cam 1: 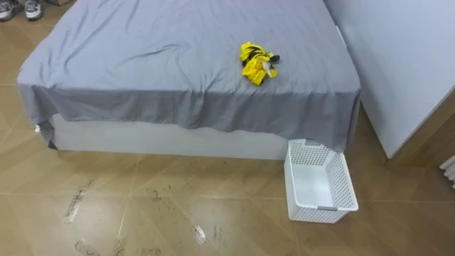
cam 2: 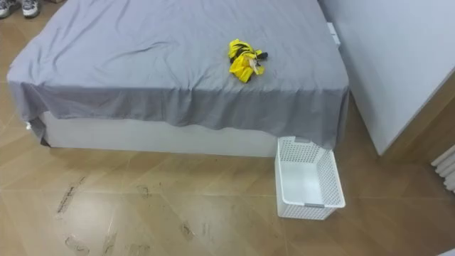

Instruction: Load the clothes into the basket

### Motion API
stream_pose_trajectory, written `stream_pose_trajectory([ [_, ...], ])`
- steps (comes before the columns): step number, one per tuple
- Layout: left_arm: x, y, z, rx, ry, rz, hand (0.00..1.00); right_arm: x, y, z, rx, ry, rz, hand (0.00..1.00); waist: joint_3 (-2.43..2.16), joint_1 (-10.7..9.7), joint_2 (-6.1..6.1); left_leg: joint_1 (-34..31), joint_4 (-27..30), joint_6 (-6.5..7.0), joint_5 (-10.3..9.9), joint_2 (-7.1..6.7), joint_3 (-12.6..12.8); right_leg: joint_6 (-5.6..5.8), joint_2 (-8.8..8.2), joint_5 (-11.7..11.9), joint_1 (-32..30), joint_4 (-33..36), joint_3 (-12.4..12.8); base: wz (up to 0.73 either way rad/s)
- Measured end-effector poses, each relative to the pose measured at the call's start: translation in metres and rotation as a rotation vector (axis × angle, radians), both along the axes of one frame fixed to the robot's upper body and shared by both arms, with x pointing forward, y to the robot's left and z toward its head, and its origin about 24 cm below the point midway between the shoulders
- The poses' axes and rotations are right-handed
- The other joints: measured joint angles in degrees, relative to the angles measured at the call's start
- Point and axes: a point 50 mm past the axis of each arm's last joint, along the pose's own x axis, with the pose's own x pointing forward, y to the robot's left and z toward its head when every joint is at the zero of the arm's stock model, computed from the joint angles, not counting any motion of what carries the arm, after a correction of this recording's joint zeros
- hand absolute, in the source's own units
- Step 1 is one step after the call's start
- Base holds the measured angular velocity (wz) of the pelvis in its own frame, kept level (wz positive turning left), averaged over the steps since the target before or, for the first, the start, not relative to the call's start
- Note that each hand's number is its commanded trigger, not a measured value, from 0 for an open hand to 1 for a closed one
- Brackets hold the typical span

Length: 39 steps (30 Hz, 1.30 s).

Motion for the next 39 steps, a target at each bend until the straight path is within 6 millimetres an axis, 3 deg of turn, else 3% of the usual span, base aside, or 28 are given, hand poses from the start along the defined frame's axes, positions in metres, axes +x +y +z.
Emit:
stream_pose_trajectory([
  [14, -0.008, 0.002, 0.0, 0.022, 0.019, -0.002, 0.0, -0.002, 0.002, 0.0, 0.043, -0.01, 0.005, 0.0, -0.32, -1.22, -0.95, 0.43, -1.03, 0.06, 0.04, -0.04, -0.1, 0.07, -0.37, -0.04, 0.49, -0.03, -0.36, 0.01],
  [17, -0.01, 0.002, -0.001, 0.002, 0.02, 0.042, 0.0, -0.003, 0.003, 0.0, 0.053, -0.013, 0.007, 0.0, -0.21, -1.35, -1.02, 0.75, -0.99, 0.07, 0.04, -0.07, 0.07, 0.1, -0.44, -0.05, 0.53, 0.01, -0.3, -0.02],
  [22, -0.011, 0.003, -0.001, -0.034, 0.013, 0.065, 0.0, 0.0, 0.004, 0.0, 0.072, -0.023, 0.012, 0.0, -0.3, -1.24, -1.33, -0.73, 2.32, 0.26, -0.35, 0.05, 0.3, 0.06, -0.32, -0.33, -0.14, 0.55, -0.44, -0.02],
  [24, -0.007, 0.005, 0.0, -0.049, -0.003, 0.103, 0.0, 0.005, 0.004, 0.0, 0.082, -0.036, 0.02, 0.0, -0.53, -1.05, -1.32, -4.28, 9.26, -0.09, -1.87, 1.08, 0.49, -0.32, -0.58, -1.98, -2.1, 3.58, -0.29, -0.02],
  [26, -0.006, 0.007, 0.0, -0.059, -0.018, 0.139, 0.0, 0.006, 0.005, 0.0, 0.091, -0.041, 0.024, 0.0, -0.14, -0.83, -1.38, -8.22, 18.5, -0.28, -3.08, 2.45, 0.53, -0.88, -0.66, -3.44, -2.95, 6.17, -0.19, -0.14],
  [28, -0.005, 0.01, 0.001, -0.073, -0.041, 0.194, 0.0, 0.004, 0.004, 0.0, 0.093, -0.039, 0.021, 0.0, -0.07, -0.51, -1.06, -12.32, 27.81, -0.35, -3.14, 4.21, 0.4, -1.62, 0.14, -4.66, -2.88, 7.58, -0.07, -0.09],
  [30, -0.003, 0.011, 0.002, -0.088, -0.069, 0.243, 0.0, 0.0, 0.003, 0.0, 0.096, -0.039, -0.007, 0.0, -0.05, -0.3, -0.62, -17.44, 38.44, -0.2, -1.1, 6.57, 0.25, -2.75, 1.8, -5.99, -1.49, 8.48, 0.81, 0.0],
  [31, -0.002, 0.011, 0.003, -0.09, -0.078, 0.25, 0.0, -0.002, 0.002, 0.0, 0.095, -0.038, -0.017, 0.0, -0.14, -0.26, -0.67, -18.29, 38.81, -0.08, -1.55, 6.4, 0.27, -2.99, 1.86, -6.53, -1.38, 8.67, 1.37, 0.05],
  [32, 0.003, 0.009, 0.003, -0.102, -0.104, 0.26, 0.0, -0.003, -0.001, 0.001, 0.087, -0.037, -0.036, 0.0, -0.11, 0.06, -0.66, -20.82, 36.16, 0.64, -2.4, 5.01, 0.35, -3.02, 1.26, -7.39, -1.99, 9.56, 1.55, 0.04],
  [34, 0.008, 0.007, 0.005, -0.128, -0.145, 0.29, 0.0, -0.003, -0.003, 0.001, 0.075, -0.033, -0.034, 0.0, -0.16, 0.28, -1.19, -25.26, 26.81, 0.64, -2.03, 2.17, 0.92, -2.42, -0.43, -8.43, -2.75, 10.27, 1.77, -0.02],
  [35, 0.01, 0.006, 0.005, -0.138, -0.162, 0.301, 0.0, -0.003, -0.004, 0.001, 0.069, -0.028, -0.034, 0.0, -0.21, 0.53, -1.4, -27.42, 18.16, -0.35, 0.45, 0.67, 1.07, -1.93, -1.17, -9.11, -2.79, 10.18, 1.78, -0.16],
  [36, 0.01, 0.007, 0.006, -0.136, -0.17, 0.311, 0.0, -0.004, -0.004, 0.001, 0.071, -0.017, -0.035, 0.0, -0.2, 0.7, -1.33, -28.93, 11.85, -0.16, 5.78, -0.17, 1.2, -1.51, -2.32, -10.03, -2.25, 10.16, 1.85, -0.23],
  [37, 0.009, 0.008, 0.006, -0.134, -0.175, 0.323, 0.0, -0.004, -0.004, 0.001, 0.073, -0.015, -0.033, 0.0, -0.19, 0.75, -1.52, -29.11, 9.07, -0.17, 8.06, -0.46, 1.41, -1.12, -2.82, -10.47, -1.58, 9.93, 2.14, -0.32],
  [38, 0.003, 0.009, 0.006, -0.132, -0.17, 0.347, 0.0, -0.004, -0.004, 0.001, 0.073, -0.015, -0.032, 0.0, -0.23, 0.83, -1.71, -29.16, 5.44, 0.06, 12.22, -0.85, 2.01, -0.27, -3.79, -11.3, -0.36, 9.12, 2.94, -0.25],
  [39, 0.001, 0.009, 0.006, -0.133, -0.17, 0.353, 0.0, -0.006, -0.006, 0.001, 0.07, -0.012, -0.037, 0.0, -0.29, 0.74, -1.95, -29.24, 4.62, 1.57, 15.28, -1.83, 2.97, 1.09, -5.14, -11.86, 0.68, 8.16, 3.41, -0.15],
])
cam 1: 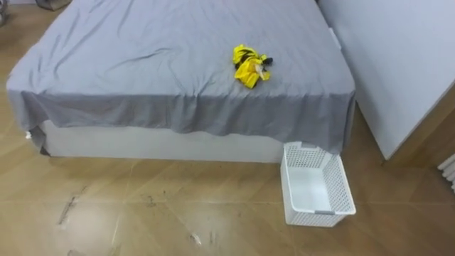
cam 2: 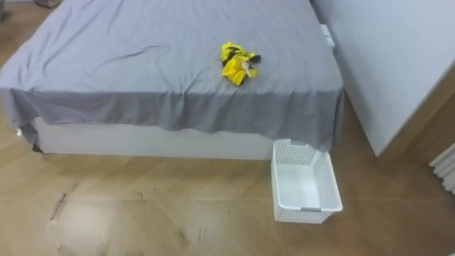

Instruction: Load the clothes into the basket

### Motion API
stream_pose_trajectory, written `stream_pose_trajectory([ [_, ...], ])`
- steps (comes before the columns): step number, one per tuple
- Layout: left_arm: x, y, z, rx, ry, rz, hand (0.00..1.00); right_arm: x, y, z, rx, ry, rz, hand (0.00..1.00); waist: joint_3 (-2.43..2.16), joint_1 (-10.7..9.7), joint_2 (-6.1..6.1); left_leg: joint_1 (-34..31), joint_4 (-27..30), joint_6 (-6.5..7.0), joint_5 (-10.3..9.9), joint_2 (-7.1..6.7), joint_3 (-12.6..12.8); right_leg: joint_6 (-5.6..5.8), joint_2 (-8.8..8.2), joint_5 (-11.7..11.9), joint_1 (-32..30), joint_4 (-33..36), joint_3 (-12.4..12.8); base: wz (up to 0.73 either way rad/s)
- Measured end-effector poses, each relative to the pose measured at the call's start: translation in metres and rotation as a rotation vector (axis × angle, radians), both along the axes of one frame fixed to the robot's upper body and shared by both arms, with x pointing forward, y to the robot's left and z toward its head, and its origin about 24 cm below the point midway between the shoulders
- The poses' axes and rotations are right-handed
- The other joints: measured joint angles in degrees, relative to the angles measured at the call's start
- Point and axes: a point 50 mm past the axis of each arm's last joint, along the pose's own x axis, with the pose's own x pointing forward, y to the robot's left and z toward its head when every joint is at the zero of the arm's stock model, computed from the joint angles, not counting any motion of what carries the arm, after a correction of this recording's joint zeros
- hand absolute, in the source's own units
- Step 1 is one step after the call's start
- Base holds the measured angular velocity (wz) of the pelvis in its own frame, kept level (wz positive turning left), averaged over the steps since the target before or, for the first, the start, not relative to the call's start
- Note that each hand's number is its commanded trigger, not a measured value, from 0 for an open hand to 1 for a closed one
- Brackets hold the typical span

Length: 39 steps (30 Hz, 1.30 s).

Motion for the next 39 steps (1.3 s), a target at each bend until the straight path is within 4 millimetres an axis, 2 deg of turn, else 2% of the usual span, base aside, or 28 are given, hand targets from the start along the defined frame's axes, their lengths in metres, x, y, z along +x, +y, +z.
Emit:
stream_pose_trajectory([
  [1, 0.0, 0.0, 0.0, -0.001, -0.003, -0.002, 0.0, -0.001, -0.001, 0.0, -0.001, 0.0, -0.008, 0.0, -0.12, -0.1, -0.35, -0.36, 0.29, 1.18, 0.88, -0.83, 0.57, 0.82, -0.89, -0.32, 0.34, -0.05, 0.12, 0.22],
  [2, 0.005, -0.001, 0.001, -0.002, -0.021, -0.008, 0.0, -0.003, -0.001, 0.0, -0.002, -0.001, -0.018, 0.0, -0.32, -0.57, -1.2, -2.83, 2.96, 2.41, -0.68, -2.77, 1.89, 1.32, -2.68, -1.32, 0.63, -0.54, 1.74, 0.65],
  [4, 0.014, -0.003, 0.003, -0.012, -0.061, -0.022, 0.0, -0.004, -0.006, 0.001, -0.013, -0.004, -0.049, 0.0, -0.76, -0.87, -1.15, -6.81, 8.79, 6.52, -4.4, -4.39, 4.32, 1.98, -4.71, -3.67, 0.65, 0.32, 4.91, 0.66],
  [5, 0.015, -0.002, 0.003, -0.008, -0.063, -0.031, 0.0, -0.003, -0.005, 0.001, -0.009, -0.007, -0.059, 0.0, -0.33, 0.13, -1.3, -6.28, 12.09, 7.14, -7.82, -5.19, 5.06, 3.53, -6.1, -3.55, 0.29, 3.62, 5.26, -0.03],
  [6, 0.009, -0.001, 0.002, 0.0, -0.034, -0.033, 0.0, 0.001, -0.002, 0.001, -0.002, -0.03, -0.061, 0.0, -0.19, 1.33, -1.47, -3.49, 13.96, 7.54, -10.89, -5.35, 5.71, 5.5, -6.54, -0.96, 0.0, 8.73, 4.59, -0.29],
  [7, 0.005, -0.001, 0.001, 0.003, -0.019, -0.036, 0.0, 0.004, -0.001, 0.002, -0.001, -0.049, -0.059, 0.0, -0.05, 1.49, -1.37, -1.54, 14.09, 7.85, -11.84, -5.37, 5.94, 5.55, -6.79, 1.46, -0.29, 11.97, 4.53, -0.32],
  [9, 0.0, -0.005, -0.001, 0.008, 0.015, -0.076, 0.0, 0.024, -0.001, 0.006, -0.014, -0.151, -0.061, 0.0, 0.26, 1.65, -0.24, 7.66, 9.64, 7.84, -14.47, -5.41, 5.55, 4.67, -6.55, 17.1, -3.04, 26.23, 4.45, -0.13],
  [10, 0.002, -0.007, -0.001, 0.014, 0.017, -0.104, 0.0, 0.03, -0.001, 0.008, -0.018, -0.178, -0.055, 0.0, -0.03, 1.54, 0.82, 9.93, 7.38, 7.47, -15.55, -5.5, 4.86, 5.01, -6.63, 19.99, -4.83, 30.29, 4.35, -0.06],
  [11, 0.009, -0.007, -0.001, 0.028, 0.011, -0.145, 0.0, 0.047, 0.002, 0.011, -0.01, -0.233, -0.043, 0.0, 0.67, 1.15, 0.01, 13.35, 5.18, 7.46, -15.93, -6.14, 4.41, 3.96, -7.03, 17.96, -9.26, 37.84, 4.19, 0.0],
  [13, 0.021, -0.011, 0.0, 0.049, -0.003, -0.197, 0.0, 0.069, 0.004, 0.019, -0.003, -0.326, -0.023, 0.0, 0.85, 1.04, 0.71, 16.99, 2.96, 7.26, -16.49, -5.61, 2.95, 1.62, -5.62, 11.86, -16.72, 43.15, 1.31, 0.14],
  [15, 0.04, -0.016, 0.005, 0.055, -0.056, -0.25, 0.0, 0.09, 0.007, 0.029, -0.003, -0.412, 0.017, 0.0, 1.35, 0.85, 2.22, 21.4, 0.37, 6.35, -17.56, -3.46, 1.11, 0.06, -0.65, 6.81, -25.65, 35.68, -1.88, 0.22],
  [16, 0.043, -0.017, 0.006, 0.053, -0.067, -0.26, 0.0, 0.093, 0.008, 0.03, -0.002, -0.427, 0.021, 0.0, 1.33, 0.36, 2.47, 22.34, -0.08, 6.1, -17.9, -2.96, 0.6, 0.07, 0.49, 6.68, -27.18, 31.53, -2.44, 0.38],
  [17, 0.047, -0.019, 0.007, 0.051, -0.078, -0.287, 0.0, 0.097, 0.009, 0.032, 0.0, -0.443, 0.023, 0.0, 1.25, -0.45, 2.53, 24.65, -1.27, 5.5, -18.6, -2.41, -0.43, -0.24, 2.1, 7.24, -29.32, 22.23, -3.25, 0.47],
  [18, 0.048, -0.022, 0.006, 0.041, -0.078, -0.317, 0.0, 0.098, 0.009, 0.033, -0.002, -0.449, 0.023, 0.0, 1.05, -0.76, 2.62, 27.36, -2.96, 4.87, -19.19, -2.13, -1.35, -0.62, 2.97, 10.12, -29.59, 11.67, -4.04, 0.46],
  [19, 0.048, -0.025, 0.006, 0.034, -0.076, -0.331, 0.0, 0.098, 0.008, 0.033, -0.007, -0.452, 0.02, 0.0, 1.03, -0.87, 2.79, 28.9, -3.66, 4.52, -19.66, -1.9, -1.33, -1.52, 3.39, 13.17, -29.54, 7.89, -4.34, 0.45],
  [20, 0.045, -0.03, 0.005, 0.02, -0.073, -0.355, 0.0, 0.097, 0.006, 0.035, -0.023, -0.459, 0.011, 0.0, 0.26, -1.02, 3.36, 31.42, -4.39, 3.53, -20.83, -0.79, -1.99, -2.93, 4.19, 19.07, -29.08, 4.49, -5.53, 0.16],
  [21, 0.043, -0.03, 0.005, 0.016, -0.071, -0.379, 0.0, 0.105, 0.008, 0.038, -0.027, -0.491, 0.009, 0.0, -0.76, -0.54, 3.45, 31.98, -3.7, 2.1, -21.93, 0.23, -2.48, -5.46, 6.04, 21.46, -28.87, 4.39, -5.09, -0.05],
  [22, 0.043, -0.03, 0.005, 0.016, -0.07, -0.388, 0.0, 0.11, 0.009, 0.041, -0.029, -0.516, 0.011, 0.0, -0.94, -0.05, 3.79, 32.04, -2.78, 1.29, -22.38, 0.95, -2.64, -6.77, 6.53, 21.1, -28.34, 5.19, -5.33, -0.34],
  [25, 0.033, -0.027, 0.004, 0.03, -0.043, -0.398, 0.0, 0.13, 0.014, 0.057, -0.035, -0.641, 0.026, 0.0, -0.48, 0.45, 4.52, 30.8, 8.79, -1.98, -21.46, 3.58, -0.77, -8.08, 7.76, 16.21, -24.16, 8.18, -8.64, -0.18],
  [26, 0.027, -0.025, 0.003, 0.032, -0.034, -0.387, 0.0, 0.132, 0.015, 0.06, -0.032, -0.661, 0.037, 0.0, -0.34, 0.1, 4.53, 28.92, 18.29, -4.5, -18.46, 5.52, 0.35, -8.12, 8.7, 15.06, -20.15, 6.15, -8.7, 0.0],
  [28, 0.015, -0.021, 0.003, 0.029, -0.017, -0.354, 0.0, 0.138, 0.019, 0.063, -0.014, -0.685, 0.032, 0.0, 0.11, -0.83, 3.8, 24.25, 31.75, -4.63, -12.67, 8.19, 0.46, -8.11, 9.56, 13.13, -12.82, 1.47, -7.55, 0.0],
  [29, 0.015, -0.021, 0.003, 0.026, -0.017, -0.347, 0.0, 0.139, 0.018, 0.063, -0.015, -0.686, 0.026, 0.0, 0.43, -0.99, 3.25, 23.07, 32.96, -4.37, -13.33, 8.62, 0.83, -8.01, 9.59, 12.96, -11.56, 0.71, -7.2, 0.0],
  [32, 0.017, -0.023, 0.003, 0.009, -0.034, -0.313, 0.0, 0.142, 0.016, 0.067, -0.026, -0.703, 0.012, 0.0, 0.63, -0.73, 2.49, 15.15, 28.86, -4.33, -18.55, 8.64, 1.35, -7.64, 9.59, 13.01, -8.31, -2.62, -4.06, -0.27],
  [34, 0.018, -0.023, 0.004, 0.009, -0.042, -0.302, 0.0, 0.142, 0.015, 0.07, -0.041, -0.708, 0.006, 0.0, 0.55, -0.42, 2.57, 11.17, 20.17, -4.31, -19.45, 7.83, 0.33, -7.31, 9.6, 12.99, -8.42, -3.1, -2.4, -0.57],
  [35, 0.019, -0.022, 0.004, 0.01, -0.046, -0.297, 0.0, 0.143, 0.013, 0.071, -0.058, -0.707, 0.009, 0.0, 0.54, -0.42, 2.57, 9.13, 12.78, -3.92, -17.85, 7.55, -0.15, -6.83, 9.64, 12.71, -8.89, -3.04, -1.28, -0.6],
  [36, 0.018, -0.021, 0.004, 0.008, -0.045, -0.279, 0.0, 0.142, 0.012, 0.07, -0.069, -0.696, 0.001, 0.0, -0.09, -0.21, 2.5, 8.39, 11.21, -1.51, -14.01, 7.4, 0.0, -6.07, 9.3, 12.24, -9.32, -2.74, -0.02, -0.57],
  [37, 0.015, -0.021, 0.004, 0.008, -0.039, -0.276, 0.0, 0.142, 0.012, 0.07, -0.073, -0.691, 0.001, 0.0, -0.65, -0.32, 2.29, 8.87, 10.05, -1.32, -13.75, 6.9, 0.05, -5.78, 8.95, 12.25, -9.63, -2.68, 0.05, -0.31],
  [39, 0.021, -0.022, 0.004, 0.009, -0.051, -0.291, 0.0, 0.142, 0.008, 0.071, -0.098, -0.686, -0.008, 0.0, -0.49, -1.14, 1.56, 10.87, 6.65, -0.51, -12.73, 5.16, 0.62, -4.89, 7.6, 12.32, -10.09, -2.78, -0.16, -0.09],
])
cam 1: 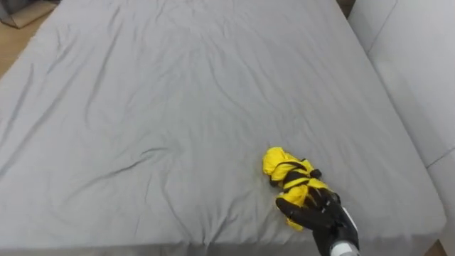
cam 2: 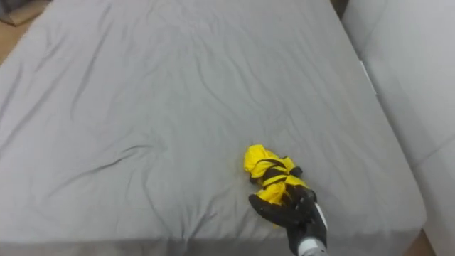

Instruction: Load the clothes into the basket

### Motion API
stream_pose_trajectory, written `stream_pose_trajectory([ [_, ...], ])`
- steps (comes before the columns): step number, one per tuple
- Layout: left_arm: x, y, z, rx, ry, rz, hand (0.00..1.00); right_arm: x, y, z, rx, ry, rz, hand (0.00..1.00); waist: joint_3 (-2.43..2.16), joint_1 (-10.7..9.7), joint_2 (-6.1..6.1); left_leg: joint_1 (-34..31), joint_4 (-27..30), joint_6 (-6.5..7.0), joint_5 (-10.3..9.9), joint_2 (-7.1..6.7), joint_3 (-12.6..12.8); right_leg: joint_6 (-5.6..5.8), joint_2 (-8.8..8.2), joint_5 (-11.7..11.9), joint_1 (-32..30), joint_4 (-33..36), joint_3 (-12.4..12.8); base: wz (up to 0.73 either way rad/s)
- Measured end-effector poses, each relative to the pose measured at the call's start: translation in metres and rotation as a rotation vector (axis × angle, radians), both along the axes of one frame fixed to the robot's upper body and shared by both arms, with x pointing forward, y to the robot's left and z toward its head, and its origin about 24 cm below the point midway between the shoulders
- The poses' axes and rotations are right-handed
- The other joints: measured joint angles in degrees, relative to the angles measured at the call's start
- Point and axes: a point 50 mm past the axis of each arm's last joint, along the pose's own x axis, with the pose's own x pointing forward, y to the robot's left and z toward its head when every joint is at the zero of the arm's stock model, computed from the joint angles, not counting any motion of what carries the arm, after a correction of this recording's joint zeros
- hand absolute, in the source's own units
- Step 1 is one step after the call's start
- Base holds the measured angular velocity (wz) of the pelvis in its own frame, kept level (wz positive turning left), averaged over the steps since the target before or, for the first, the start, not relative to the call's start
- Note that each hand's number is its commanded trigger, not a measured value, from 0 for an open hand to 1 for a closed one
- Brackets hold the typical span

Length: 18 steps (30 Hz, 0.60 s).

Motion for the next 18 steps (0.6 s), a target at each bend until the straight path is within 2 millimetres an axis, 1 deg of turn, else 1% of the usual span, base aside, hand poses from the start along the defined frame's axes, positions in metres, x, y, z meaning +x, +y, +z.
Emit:
stream_pose_trajectory([
  [1, 0.001, 0.0, 0.0, -0.001, -0.003, -0.005, 0.0, 0.0, 0.0, 0.0, -0.003, -0.002, -0.002, 0.0, -0.03, -0.04, -0.07, 0.26, -0.73, 0.05, 0.13, -0.36, 0.0, 0.07, -0.28, -0.03, -0.08, -0.08, -0.03, -0.12],
  [2, 0.003, 0.0, 0.0, -0.001, -0.007, -0.008, 0.0, 0.002, -0.001, 0.003, -0.009, -0.013, -0.005, 0.0, 0.04, -0.14, 0.02, 0.29, -1.54, 0.15, 0.21, -0.76, 0.09, 0.34, -0.56, 0.09, -0.32, -0.4, -0.06, -0.12],
  [3, 0.003, 0.0, 0.0, 0.0, -0.006, -0.011, 0.0, 0.005, -0.001, 0.006, -0.011, -0.026, -0.011, 0.0, 0.1, -0.12, 0.11, 0.23, -2.24, 0.28, 0.35, -1.45, 0.32, 0.48, -0.84, 0.06, -0.69, -0.43, -0.18, -0.08],
  [4, 0.003, 0.0, 0.0, 0.0, -0.002, -0.012, 0.0, 0.007, 0.0, 0.007, -0.013, -0.036, -0.013, 0.0, 0.14, -0.28, 0.18, 0.14, -2.57, 0.37, 0.47, -1.57, 0.32, 0.63, -1.04, -0.02, -0.69, -0.41, -0.29, 0.0],
  [5, 0.002, 0.0, -0.001, 0.001, 0.01, -0.015, 0.0, 0.01, 0.0, 0.011, -0.018, -0.054, -0.013, 0.0, 0.25, -0.92, 0.24, -0.09, -3.17, 0.59, 0.81, -1.74, 0.22, 0.88, -1.36, -0.17, -1.09, -0.37, -0.32, 0.09],
  [6, 0.002, 0.001, -0.002, 0.003, 0.018, -0.016, 0.0, 0.012, 0.0, 0.013, -0.022, -0.067, -0.016, 0.0, 0.31, -1.03, 0.13, -0.33, -3.85, 0.67, 1.23, -2.44, 0.08, 0.93, -1.58, -0.2, -1.66, -0.36, -0.32, 0.1],
  [8, 0.002, 0.001, -0.002, 0.006, 0.02, -0.014, 0.0, 0.014, 0.0, 0.016, -0.026, -0.082, -0.017, 0.0, 0.53, -1.04, -0.2, -0.45, -4.96, 0.79, 1.9, -2.57, 0.12, 1.0, -1.93, -0.24, -2.42, -0.36, -0.26, 0.03],
  [9, 0.001, 0.001, -0.002, 0.006, 0.024, -0.014, 0.0, 0.015, 0.0, 0.016, -0.039, -0.083, -0.019, 0.0, 0.63, -1.05, -0.37, -0.43, -5.43, 0.87, 2.18, -3.15, 0.17, 1.08, -2.12, -0.28, -2.45, -0.37, -0.24, 0.0],
  [12, 0.0, 0.002, -0.004, 0.007, 0.04, -0.012, 0.0, 0.019, -0.001, 0.016, -0.078, -0.07, -0.015, 0.0, 0.86, -1.19, -0.8, -0.92, -5.77, 1.04, 2.43, -3.58, 0.15, 1.44, -2.49, -0.67, -3.14, -0.84, -0.16, 0.0],
  [13, 0.002, 0.002, -0.004, 0.008, 0.035, -0.013, 0.0, 0.02, -0.001, 0.016, -0.085, -0.07, -0.014, 0.0, 0.73, -1.19, -0.94, -1.44, -5.68, 1.12, 2.48, -3.71, 0.14, 1.47, -2.58, -0.94, -3.48, -1.16, -0.17, 0.0],
  [15, 0.006, 0.001, -0.004, 0.009, 0.037, -0.029, 0.0, 0.021, -0.001, 0.016, -0.109, -0.064, -0.015, 0.0, 0.74, -1.04, -0.95, -2.96, -5.51, 1.41, 3.04, -3.9, -0.29, 1.57, -2.78, -0.84, -4.97, -1.1, -0.44, 0.11],
  [18, 0.006, 0.0, -0.005, 0.011, 0.046, -0.042, 0.0, 0.021, 0.0, 0.014, -0.124, -0.046, -0.017, 0.0, 0.74, -0.95, -0.94, -3.73, -5.51, 1.62, 3.22, -4.27, -0.37, 1.84, -3.17, -0.94, -5.87, -0.17, -0.63, 0.04],
])
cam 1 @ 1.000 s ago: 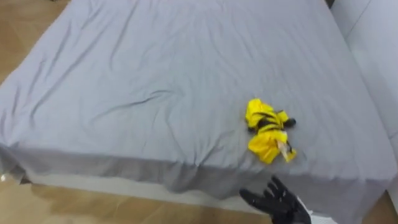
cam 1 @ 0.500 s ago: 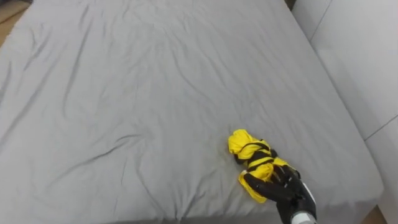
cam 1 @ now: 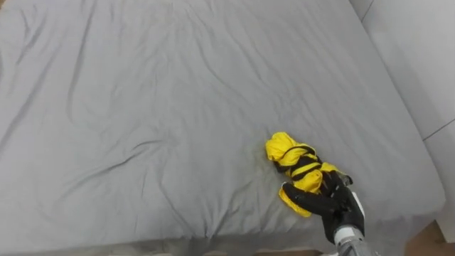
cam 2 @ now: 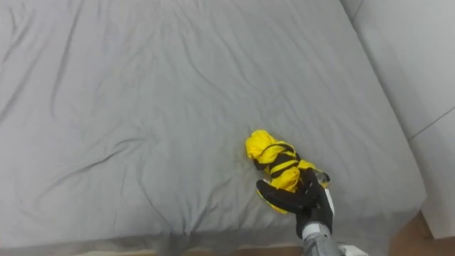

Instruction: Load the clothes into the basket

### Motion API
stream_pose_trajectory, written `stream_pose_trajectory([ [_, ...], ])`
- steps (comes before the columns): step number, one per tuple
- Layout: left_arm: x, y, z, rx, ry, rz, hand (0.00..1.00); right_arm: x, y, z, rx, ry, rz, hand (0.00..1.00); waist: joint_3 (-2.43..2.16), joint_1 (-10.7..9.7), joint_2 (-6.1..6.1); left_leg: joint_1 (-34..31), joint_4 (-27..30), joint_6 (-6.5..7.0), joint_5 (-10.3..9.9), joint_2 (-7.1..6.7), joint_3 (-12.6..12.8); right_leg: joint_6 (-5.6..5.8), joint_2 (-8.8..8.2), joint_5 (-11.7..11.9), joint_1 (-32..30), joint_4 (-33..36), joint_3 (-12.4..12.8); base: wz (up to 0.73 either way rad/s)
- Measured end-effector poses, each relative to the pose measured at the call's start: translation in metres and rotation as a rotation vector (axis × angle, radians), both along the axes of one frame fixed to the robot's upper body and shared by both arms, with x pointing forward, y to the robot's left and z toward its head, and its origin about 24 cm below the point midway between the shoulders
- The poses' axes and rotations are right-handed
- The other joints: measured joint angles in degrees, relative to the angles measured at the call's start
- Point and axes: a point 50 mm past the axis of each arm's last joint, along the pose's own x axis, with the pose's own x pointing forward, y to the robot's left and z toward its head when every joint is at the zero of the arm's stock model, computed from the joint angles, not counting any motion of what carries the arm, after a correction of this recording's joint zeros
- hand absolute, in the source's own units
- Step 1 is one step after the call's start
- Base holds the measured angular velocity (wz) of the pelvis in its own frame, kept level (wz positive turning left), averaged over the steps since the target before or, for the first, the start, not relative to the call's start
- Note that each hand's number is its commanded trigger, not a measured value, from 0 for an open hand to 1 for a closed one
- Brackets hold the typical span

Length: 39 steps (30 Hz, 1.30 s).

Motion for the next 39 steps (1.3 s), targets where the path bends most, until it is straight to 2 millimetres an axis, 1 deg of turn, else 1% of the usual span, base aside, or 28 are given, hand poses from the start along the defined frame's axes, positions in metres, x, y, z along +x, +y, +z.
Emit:
stream_pose_trajectory([
  [6, 0.006, 0.0, 0.0, 0.002, -0.008, -0.004, 0.0, 0.011, 0.001, 0.004, -0.058, -0.001, 0.016, 0.0, 0.03, 0.23, 0.06, -2.56, 0.38, 0.46, 0.27, -0.15, 0.09, 0.13, -0.36, -0.07, -3.14, 2.01, -0.15, 0.0],
  [8, 0.006, 0.0, 0.0, 0.002, -0.008, -0.006, 0.0, 0.012, 0.001, 0.003, -0.077, 0.004, 0.023, 0.0, 0.05, 0.49, 0.09, -2.75, 0.45, 0.46, 0.28, -0.14, 0.09, 0.13, -0.37, -0.07, -3.54, 1.99, -0.16, -0.02],
  [12, 0.011, -0.002, 0.001, -0.003, -0.019, -0.014, 0.0, 0.01, 0.002, 0.0, -0.16, 0.041, 0.04, 0.0, 0.16, 1.69, 0.32, -2.89, 0.66, 0.46, 0.27, -0.04, 0.13, 0.17, -0.26, -0.12, -3.67, 1.75, 0.36, -0.03],
  [15, 0.011, -0.002, 0.001, -0.003, -0.017, -0.013, 0.0, 0.014, 0.001, -0.001, -0.243, 0.064, 0.055, 0.0, 0.19, 1.71, 0.38, -3.16, 0.64, 0.53, 0.32, -0.07, 0.0, 0.17, -0.27, -0.11, -3.71, 1.94, 0.38, 0.01],
  [18, 0.011, -0.002, 0.001, -0.006, -0.023, -0.016, 0.0, 0.021, 0.0, 0.001, -0.307, 0.075, 0.033, 0.0, 0.17, 1.97, 0.34, -3.67, 0.68, 0.6, 0.38, -0.13, -0.11, 0.19, -0.3, -0.1, -4.12, 1.98, 0.18, 0.01],
  [25, 0.015, -0.004, 0.003, -0.011, -0.042, -0.013, 0.0, 0.032, -0.005, 0.004, -0.365, 0.094, -0.059, 0.0, 0.26, 3.18, 0.2, -5.49, 0.64, 0.85, 0.72, -0.24, -0.5, 0.22, -0.61, -0.04, -5.39, 2.01, -1.14, 0.07],
  [26, 0.016, -0.004, 0.003, -0.012, -0.043, -0.015, 0.0, 0.035, -0.006, 0.005, -0.375, 0.093, -0.076, 0.0, 0.36, 3.25, 0.24, -5.85, 0.63, 0.92, 0.77, -0.25, -0.6, 0.24, -0.69, -0.02, -5.63, 2.01, -1.35, 0.1],
  [29, 0.018, -0.005, 0.003, -0.013, -0.048, -0.021, 0.0, 0.04, -0.011, 0.008, -0.419, 0.107, -0.109, 0.0, 0.46, 3.28, 0.33, -6.49, 0.66, 1.04, 0.86, -0.44, -1.49, 0.36, -0.95, -0.09, -5.81, 1.99, -2.56, 0.17],
  [32, 0.021, -0.005, 0.004, -0.017, -0.055, -0.025, 0.0, 0.05, -0.016, 0.016, -0.456, 0.092, -0.157, 0.0, 0.96, 3.49, 0.48, -7.61, 0.65, 1.19, 1.16, -1.07, -2.06, 0.48, -1.07, -0.13, -6.63, 1.97, -3.02, 0.13],
  [34, 0.023, -0.006, 0.004, -0.029, -0.061, -0.021, 0.0, 0.054, -0.019, 0.019, -0.472, 0.089, -0.183, 0.0, 1.03, 3.69, 0.57, -8.0, 0.64, 1.23, 1.27, -1.16, -2.91, 0.55, -1.16, -0.17, -6.88, 2.01, -3.15, 0.12],
  [35, 0.025, -0.006, 0.004, -0.038, -0.067, -0.024, 0.0, 0.056, -0.022, 0.022, -0.485, 0.082, -0.198, 0.16, 1.05, 4.36, 0.57, -8.44, 0.64, 1.25, 1.3, -1.16, -2.98, 0.57, -1.18, -0.18, -7.4, 2.11, -3.23, 0.0],
  [36, 0.028, -0.007, 0.005, -0.045, -0.071, -0.028, 0.0, 0.058, -0.027, 0.025, -0.5, 0.075, -0.215, 0.95, 1.11, 5.3, 0.56, -8.92, 0.63, 1.27, 1.38, -1.16, -2.97, 0.57, -1.18, -0.18, -7.99, 2.37, -3.23, 0.0],
  [37, 0.029, -0.008, 0.005, -0.048, -0.07, -0.03, 0.0, 0.059, -0.028, 0.027, -0.506, 0.071, -0.223, 1.0, 1.14, 5.67, 0.59, -9.06, 0.64, 1.29, 1.41, -1.16, -2.97, 0.58, -1.25, -0.17, -8.23, 2.56, -3.31, 0.0],
  [39, 0.03, -0.01, 0.005, -0.06, -0.073, -0.032, 0.0, 0.064, -0.033, 0.032, -0.515, 0.057, -0.246, 1.0, 1.25, 6.47, 0.72, -9.15, 0.62, 1.31, 1.44, -1.12, -3.03, 0.58, -1.48, -0.17, -8.52, 3.14, -3.76, 0.05],
])
